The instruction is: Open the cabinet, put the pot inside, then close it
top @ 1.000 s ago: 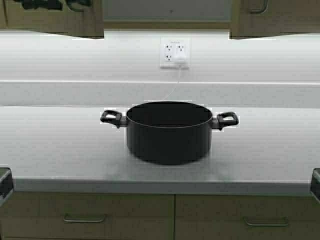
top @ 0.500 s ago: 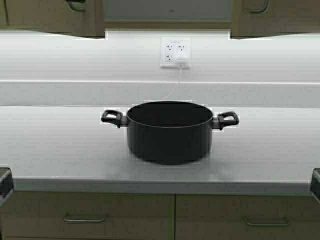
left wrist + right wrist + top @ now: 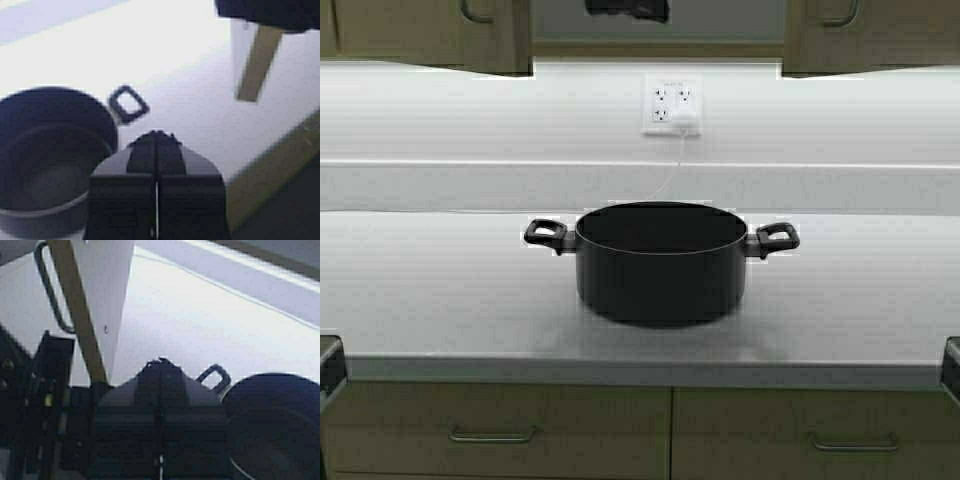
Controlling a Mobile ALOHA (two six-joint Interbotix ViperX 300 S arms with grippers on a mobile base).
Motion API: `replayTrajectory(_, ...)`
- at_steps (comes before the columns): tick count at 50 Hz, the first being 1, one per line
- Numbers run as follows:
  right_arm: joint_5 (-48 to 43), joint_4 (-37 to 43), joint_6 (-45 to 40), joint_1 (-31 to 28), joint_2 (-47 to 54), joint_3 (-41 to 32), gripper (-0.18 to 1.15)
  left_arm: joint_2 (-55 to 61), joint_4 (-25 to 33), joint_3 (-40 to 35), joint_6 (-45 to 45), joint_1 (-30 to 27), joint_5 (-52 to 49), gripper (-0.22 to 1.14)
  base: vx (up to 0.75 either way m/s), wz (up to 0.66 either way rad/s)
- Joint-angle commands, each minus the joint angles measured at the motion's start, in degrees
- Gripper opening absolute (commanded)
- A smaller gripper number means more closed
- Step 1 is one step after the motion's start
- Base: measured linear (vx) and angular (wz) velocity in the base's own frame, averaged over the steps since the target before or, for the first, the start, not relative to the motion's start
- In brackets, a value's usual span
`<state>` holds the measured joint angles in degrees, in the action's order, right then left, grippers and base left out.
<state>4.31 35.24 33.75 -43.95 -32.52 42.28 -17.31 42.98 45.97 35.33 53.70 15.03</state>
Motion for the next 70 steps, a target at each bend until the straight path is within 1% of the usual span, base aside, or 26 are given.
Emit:
replayTrajectory(1, -1.85, -1.49, 0.00, 0.09, 5.19, -5.27, 0.07, 4.75, -0.26, -4.92, -0.18, 0.35, 5.71, 0.03, 0.00, 0.00)
replayTrajectory(7, -1.93, -2.02, -0.09, 1.05, 10.02, -8.26, 0.07, 7.65, -0.26, -7.12, -0.26, -0.26, 9.49, 0.03, 0.00, 0.00)
replayTrajectory(14, -3.16, -1.85, -0.35, 3.69, 14.24, -9.23, 0.07, 9.84, -0.26, -8.53, -0.35, -2.81, 10.72, 0.03, 0.00, 0.00)
replayTrajectory(23, -3.96, -1.93, -0.35, 6.86, 16.96, -9.49, 0.07, 12.13, -0.26, -9.84, -0.44, -7.03, 10.99, 0.03, 0.00, 0.00)
replayTrajectory(33, -3.60, -2.02, -0.26, 10.72, 17.58, -8.70, 0.07, 13.45, -1.05, -10.11, -0.53, -11.16, 10.99, 0.03, 0.00, 0.00)
replayTrajectory(39, -2.46, -2.02, -0.26, 12.66, 16.61, -7.21, 0.07, 12.66, -1.05, -8.44, -0.53, -12.57, 11.07, 0.03, 0.00, 0.00)
replayTrajectory(45, -1.93, -2.20, -0.18, 14.06, 14.15, -4.39, 0.07, 9.76, -1.05, -4.92, -0.53, -12.92, 11.69, 0.03, 0.00, 0.00)
replayTrajectory(60, -0.35, -2.55, -0.18, 18.54, 3.52, 4.66, 0.08, 0.53, -1.05, 4.57, -0.79, -14.24, 12.04, 0.03, 0.00, 0.00)
replayTrajectory(64, 0.97, -2.55, -0.35, 18.54, 0.79, 6.24, 0.13, -1.67, -1.14, 6.24, -1.32, -14.24, 11.78, 0.05, 0.00, 0.00)
replayTrajectory(66, 1.85, -2.37, -0.53, 18.46, -0.26, 6.68, 0.19, -3.08, -1.05, 6.94, -1.67, -13.97, 11.43, 0.10, 0.00, 0.00)
replayTrajectory(68, 2.99, -2.20, -0.62, 18.54, -1.14, 7.12, 0.30, -3.96, -1.05, 7.38, -2.55, -13.36, 11.16, 0.17, 0.00, 0.00)
replayTrajectory(70, 3.96, -1.76, -1.23, 18.46, -1.93, 7.47, 0.44, -4.75, -1.14, 7.82, -3.60, -12.04, 11.07, 0.26, 0.00, 0.00)
